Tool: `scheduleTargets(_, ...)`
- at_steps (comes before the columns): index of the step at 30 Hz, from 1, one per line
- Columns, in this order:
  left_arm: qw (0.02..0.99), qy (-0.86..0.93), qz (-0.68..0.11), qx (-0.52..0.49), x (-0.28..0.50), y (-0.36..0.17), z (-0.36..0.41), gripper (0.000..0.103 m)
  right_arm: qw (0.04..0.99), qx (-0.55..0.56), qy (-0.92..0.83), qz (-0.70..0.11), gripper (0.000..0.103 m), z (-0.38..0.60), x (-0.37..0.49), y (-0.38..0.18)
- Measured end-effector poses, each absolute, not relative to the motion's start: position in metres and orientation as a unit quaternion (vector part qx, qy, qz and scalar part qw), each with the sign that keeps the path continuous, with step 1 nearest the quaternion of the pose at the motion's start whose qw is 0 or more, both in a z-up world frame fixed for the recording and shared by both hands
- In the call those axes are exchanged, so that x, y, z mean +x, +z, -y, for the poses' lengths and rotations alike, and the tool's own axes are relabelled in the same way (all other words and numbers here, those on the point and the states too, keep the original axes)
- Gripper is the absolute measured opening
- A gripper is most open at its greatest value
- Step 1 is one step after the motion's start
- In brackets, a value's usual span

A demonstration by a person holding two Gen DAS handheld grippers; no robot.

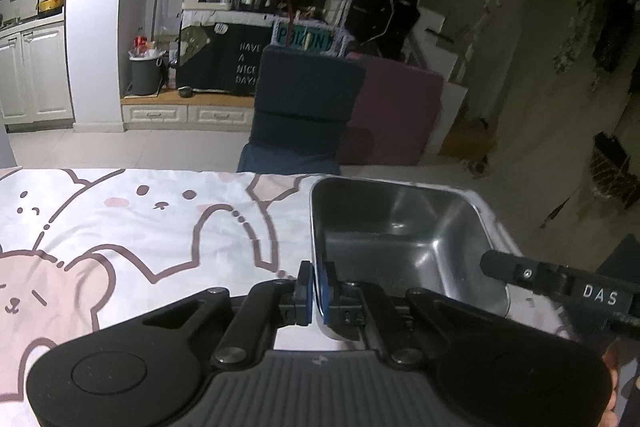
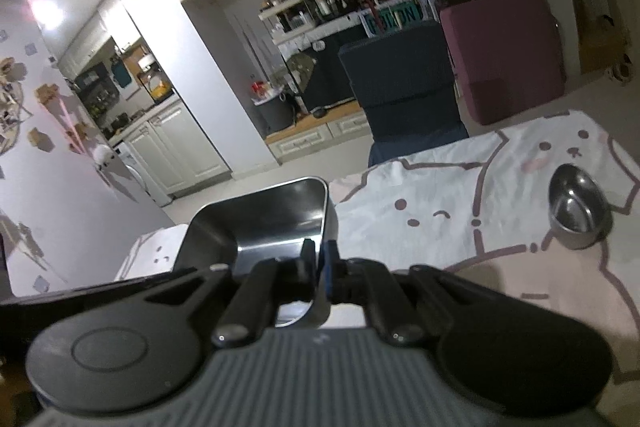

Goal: Organize plates and bowls
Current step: 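Lift the second dark tray with both grippers and carry it toward the cream plate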

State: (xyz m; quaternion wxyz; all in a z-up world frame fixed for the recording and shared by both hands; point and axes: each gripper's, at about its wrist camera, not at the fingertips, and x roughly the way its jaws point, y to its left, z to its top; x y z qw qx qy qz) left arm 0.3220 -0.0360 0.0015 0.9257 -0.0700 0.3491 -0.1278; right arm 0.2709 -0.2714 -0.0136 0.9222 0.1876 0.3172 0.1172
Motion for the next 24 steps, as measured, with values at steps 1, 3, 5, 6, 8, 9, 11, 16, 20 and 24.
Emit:
scheduleTargets(1, 0.926, -0.132, -0.346, -0.073, 0.316, 0.004, 0.037, 0.005, 0.923, 0.189, 0.119, -0.315, 0.005, 0.273, 0.266, -0.011)
scheduleTargets(3, 0.926, -0.141, -0.34, -0.081, 0.302, 0.008, 0.04, 0.006, 0.922, 0.194, 0.122, -0.311, 0.005, 0.284, 0.252, -0.009)
scheduleTargets(5, 0.927, -0.147, -0.334, -0.085, 0.288, 0.011, 0.045, 0.006, 0.922, 0.2, 0.124, -0.306, 0.005, 0.291, 0.239, -0.006)
scheduleTargets(6, 0.927, -0.15, -0.332, -0.087, 0.283, 0.011, 0.047, 0.007, 0.923, 0.202, 0.126, -0.302, 0.005, 0.296, 0.232, -0.004)
scheduleTargets(8, 0.927, -0.156, -0.328, -0.091, 0.272, 0.012, 0.051, 0.007, 0.925, 0.202, 0.13, -0.294, 0.005, 0.303, 0.22, -0.001)
scheduleTargets(9, 0.927, -0.159, -0.327, -0.092, 0.268, 0.011, 0.054, 0.007, 0.926, 0.2, 0.131, -0.291, 0.005, 0.305, 0.214, 0.0)
scheduleTargets(11, 0.926, -0.166, -0.327, -0.092, 0.259, 0.009, 0.059, 0.007, 0.928, 0.198, 0.131, -0.287, 0.006, 0.311, 0.202, 0.0)
scheduleTargets(16, 0.919, -0.182, -0.339, -0.086, 0.244, -0.008, 0.079, 0.007, 0.928, 0.198, 0.122, -0.29, 0.006, 0.326, 0.175, -0.008)
scheduleTargets(20, 0.913, -0.189, -0.354, -0.076, 0.235, -0.024, 0.095, 0.007, 0.928, 0.195, 0.107, -0.299, 0.006, 0.338, 0.159, -0.016)
scheduleTargets(24, 0.905, -0.194, -0.372, -0.067, 0.23, -0.043, 0.109, 0.007, 0.927, 0.192, 0.09, -0.31, 0.006, 0.347, 0.147, -0.028)
